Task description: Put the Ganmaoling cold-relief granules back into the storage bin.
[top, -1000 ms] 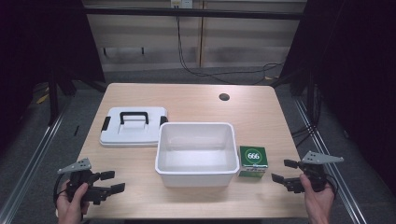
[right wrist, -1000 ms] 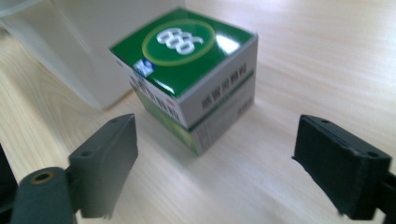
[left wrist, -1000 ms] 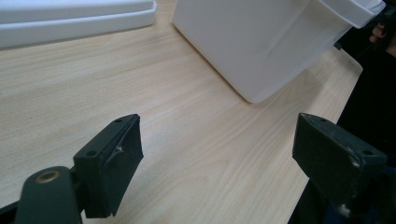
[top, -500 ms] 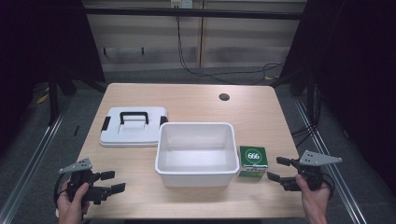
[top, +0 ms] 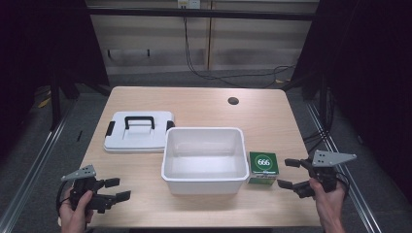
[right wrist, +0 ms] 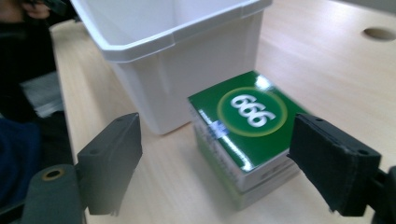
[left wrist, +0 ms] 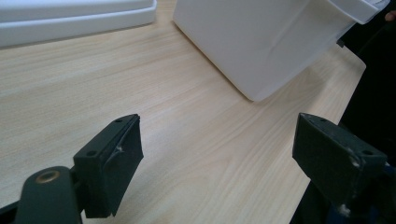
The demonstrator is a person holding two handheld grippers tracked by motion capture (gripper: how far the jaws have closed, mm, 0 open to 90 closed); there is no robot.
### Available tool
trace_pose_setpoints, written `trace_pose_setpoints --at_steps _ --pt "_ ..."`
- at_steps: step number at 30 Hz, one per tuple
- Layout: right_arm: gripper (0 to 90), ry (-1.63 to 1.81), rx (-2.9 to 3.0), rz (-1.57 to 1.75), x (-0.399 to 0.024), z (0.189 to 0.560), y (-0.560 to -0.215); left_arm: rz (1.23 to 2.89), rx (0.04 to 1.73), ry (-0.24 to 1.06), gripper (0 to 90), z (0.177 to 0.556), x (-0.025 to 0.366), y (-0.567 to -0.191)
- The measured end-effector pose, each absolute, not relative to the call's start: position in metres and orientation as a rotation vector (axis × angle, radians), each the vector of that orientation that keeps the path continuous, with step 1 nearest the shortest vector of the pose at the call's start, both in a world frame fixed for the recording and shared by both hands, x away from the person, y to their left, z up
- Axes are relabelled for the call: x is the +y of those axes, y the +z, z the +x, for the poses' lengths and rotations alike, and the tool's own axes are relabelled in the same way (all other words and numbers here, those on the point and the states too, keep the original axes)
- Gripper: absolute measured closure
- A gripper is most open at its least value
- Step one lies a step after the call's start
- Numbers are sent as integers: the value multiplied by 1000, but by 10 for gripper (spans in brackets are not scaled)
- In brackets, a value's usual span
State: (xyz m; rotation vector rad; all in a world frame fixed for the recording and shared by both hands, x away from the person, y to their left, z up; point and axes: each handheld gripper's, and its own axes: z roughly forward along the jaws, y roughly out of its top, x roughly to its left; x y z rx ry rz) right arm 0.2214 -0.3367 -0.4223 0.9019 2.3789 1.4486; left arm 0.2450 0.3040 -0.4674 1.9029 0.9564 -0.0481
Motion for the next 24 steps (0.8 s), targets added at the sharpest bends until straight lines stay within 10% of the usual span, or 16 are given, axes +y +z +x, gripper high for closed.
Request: trace_pose_setpoints --at_steps 24 --pt "148 1157 2580 759 -304 256 -392 1909 961 -50 160 245 303 -468"
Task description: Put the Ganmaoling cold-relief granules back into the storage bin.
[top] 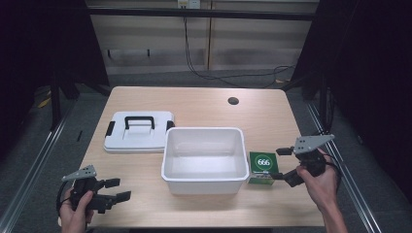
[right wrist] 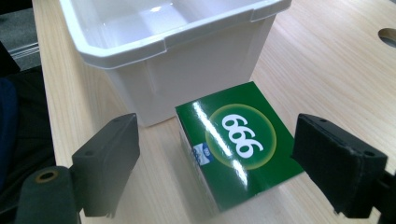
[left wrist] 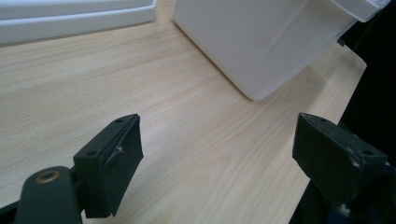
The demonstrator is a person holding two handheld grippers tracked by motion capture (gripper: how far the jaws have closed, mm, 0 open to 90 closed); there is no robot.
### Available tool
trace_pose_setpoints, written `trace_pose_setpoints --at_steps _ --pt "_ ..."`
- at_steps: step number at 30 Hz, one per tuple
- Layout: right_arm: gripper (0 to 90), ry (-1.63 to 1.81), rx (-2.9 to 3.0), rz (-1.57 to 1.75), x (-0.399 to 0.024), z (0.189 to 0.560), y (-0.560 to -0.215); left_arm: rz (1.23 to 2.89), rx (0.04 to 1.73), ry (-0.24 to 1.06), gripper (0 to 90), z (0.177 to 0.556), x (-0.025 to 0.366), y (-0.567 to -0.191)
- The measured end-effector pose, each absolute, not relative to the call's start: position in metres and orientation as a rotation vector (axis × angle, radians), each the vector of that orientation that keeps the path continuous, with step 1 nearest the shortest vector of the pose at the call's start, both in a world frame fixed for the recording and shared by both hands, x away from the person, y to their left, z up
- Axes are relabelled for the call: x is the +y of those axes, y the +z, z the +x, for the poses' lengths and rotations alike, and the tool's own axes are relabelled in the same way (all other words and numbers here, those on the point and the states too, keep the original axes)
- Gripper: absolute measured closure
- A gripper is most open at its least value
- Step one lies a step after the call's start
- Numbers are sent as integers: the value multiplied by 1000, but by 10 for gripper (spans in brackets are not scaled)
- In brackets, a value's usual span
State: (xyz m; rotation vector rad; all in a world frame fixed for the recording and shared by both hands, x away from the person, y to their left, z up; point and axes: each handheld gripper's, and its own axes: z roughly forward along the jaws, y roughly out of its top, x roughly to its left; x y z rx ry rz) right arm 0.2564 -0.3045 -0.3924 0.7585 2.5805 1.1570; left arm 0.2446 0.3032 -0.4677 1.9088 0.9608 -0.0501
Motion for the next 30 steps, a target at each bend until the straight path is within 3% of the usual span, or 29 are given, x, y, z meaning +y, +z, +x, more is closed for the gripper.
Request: trace_pose_setpoints --at_steps 30 --pt "86 587 2947 539 -261 305 -384 1914 960 -52 160 245 303 -468"
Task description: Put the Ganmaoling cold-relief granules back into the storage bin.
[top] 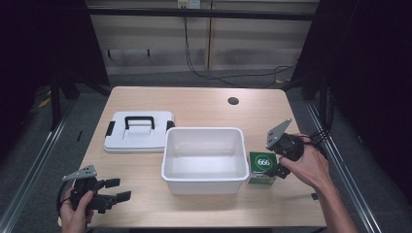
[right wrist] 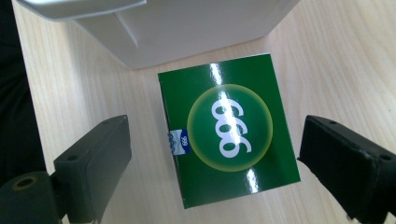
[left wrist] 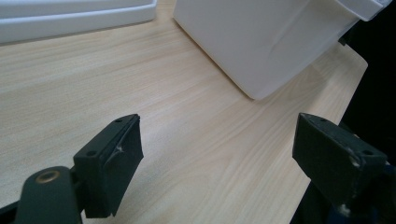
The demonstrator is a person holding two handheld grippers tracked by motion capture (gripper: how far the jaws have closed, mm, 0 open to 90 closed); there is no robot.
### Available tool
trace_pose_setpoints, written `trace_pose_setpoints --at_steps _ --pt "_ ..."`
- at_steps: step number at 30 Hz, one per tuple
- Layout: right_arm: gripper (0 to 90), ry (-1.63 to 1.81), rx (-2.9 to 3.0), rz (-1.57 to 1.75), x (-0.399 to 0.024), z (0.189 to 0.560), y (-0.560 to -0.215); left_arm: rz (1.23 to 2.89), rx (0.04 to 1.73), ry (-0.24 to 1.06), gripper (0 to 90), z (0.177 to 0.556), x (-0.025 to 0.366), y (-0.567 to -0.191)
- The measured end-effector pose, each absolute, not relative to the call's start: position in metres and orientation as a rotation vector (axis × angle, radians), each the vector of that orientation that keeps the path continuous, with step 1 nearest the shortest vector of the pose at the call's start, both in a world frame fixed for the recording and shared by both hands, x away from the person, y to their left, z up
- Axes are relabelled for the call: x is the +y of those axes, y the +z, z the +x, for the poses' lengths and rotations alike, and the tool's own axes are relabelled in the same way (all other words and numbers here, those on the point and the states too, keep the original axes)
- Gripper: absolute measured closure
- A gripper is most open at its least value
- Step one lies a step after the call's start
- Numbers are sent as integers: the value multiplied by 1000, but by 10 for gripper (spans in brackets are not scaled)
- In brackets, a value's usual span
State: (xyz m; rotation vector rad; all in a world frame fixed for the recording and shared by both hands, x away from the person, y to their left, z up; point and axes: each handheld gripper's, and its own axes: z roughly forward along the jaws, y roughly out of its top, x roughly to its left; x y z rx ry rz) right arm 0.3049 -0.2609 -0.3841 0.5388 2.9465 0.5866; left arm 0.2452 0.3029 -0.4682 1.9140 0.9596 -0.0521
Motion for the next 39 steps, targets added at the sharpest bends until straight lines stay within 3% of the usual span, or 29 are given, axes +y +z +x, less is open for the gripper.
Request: trace_pose_setpoints --at_steps 33,39 --pt "88 163 3133 298 -230 334 -412 1925 960 -61 160 245 301 -469" --pt "125 111 3161 254 -225 340 -421 1924 959 -61 160 246 302 -469"
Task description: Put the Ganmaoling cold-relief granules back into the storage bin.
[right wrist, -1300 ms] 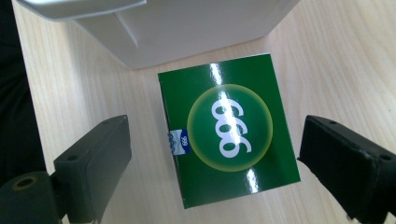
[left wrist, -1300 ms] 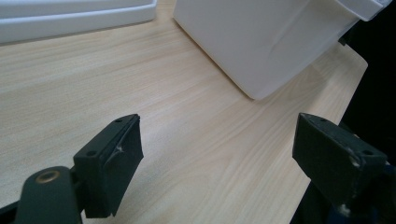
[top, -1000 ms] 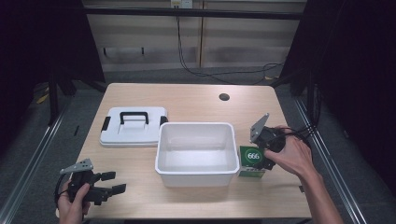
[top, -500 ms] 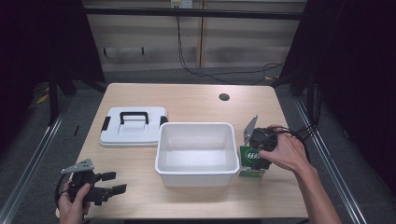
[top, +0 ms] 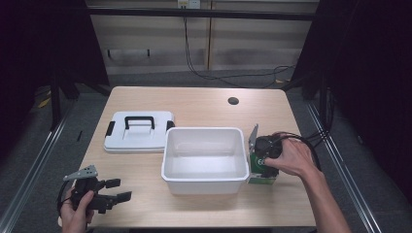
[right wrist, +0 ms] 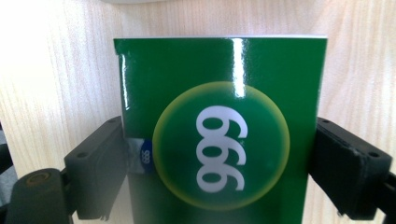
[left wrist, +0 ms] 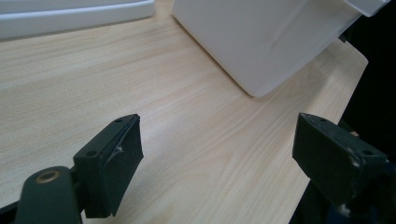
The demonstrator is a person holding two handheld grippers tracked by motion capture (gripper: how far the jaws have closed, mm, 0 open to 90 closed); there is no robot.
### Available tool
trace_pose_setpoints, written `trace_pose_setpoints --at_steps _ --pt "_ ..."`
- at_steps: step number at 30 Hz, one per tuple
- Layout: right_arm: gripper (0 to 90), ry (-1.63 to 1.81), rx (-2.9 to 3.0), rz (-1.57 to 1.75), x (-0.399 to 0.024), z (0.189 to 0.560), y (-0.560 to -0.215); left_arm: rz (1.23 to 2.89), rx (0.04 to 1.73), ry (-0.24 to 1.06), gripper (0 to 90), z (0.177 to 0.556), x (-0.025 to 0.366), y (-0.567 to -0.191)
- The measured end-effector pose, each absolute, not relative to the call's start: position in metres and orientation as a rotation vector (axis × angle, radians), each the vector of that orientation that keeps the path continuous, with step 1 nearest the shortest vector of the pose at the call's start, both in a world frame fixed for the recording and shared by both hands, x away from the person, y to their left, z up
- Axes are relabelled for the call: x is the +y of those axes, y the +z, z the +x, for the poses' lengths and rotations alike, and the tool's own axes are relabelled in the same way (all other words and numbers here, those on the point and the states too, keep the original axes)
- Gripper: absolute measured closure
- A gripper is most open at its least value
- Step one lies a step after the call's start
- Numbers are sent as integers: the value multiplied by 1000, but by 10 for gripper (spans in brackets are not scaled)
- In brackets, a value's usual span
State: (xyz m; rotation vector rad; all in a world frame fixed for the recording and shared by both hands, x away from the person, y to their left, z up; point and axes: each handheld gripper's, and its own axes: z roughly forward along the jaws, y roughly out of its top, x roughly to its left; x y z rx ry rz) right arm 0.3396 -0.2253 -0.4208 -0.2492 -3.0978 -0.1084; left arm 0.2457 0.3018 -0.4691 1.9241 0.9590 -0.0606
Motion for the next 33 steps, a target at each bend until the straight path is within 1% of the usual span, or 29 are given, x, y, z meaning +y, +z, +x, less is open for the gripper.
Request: trace_pose_setpoints --at_steps 10,33 --pt "161 -116 -3085 -270 -226 341 -422 1919 960 -62 160 245 302 -469" --pt "164 -199 -3089 -346 -239 338 -406 1912 962 -62 160 245 303 -469"
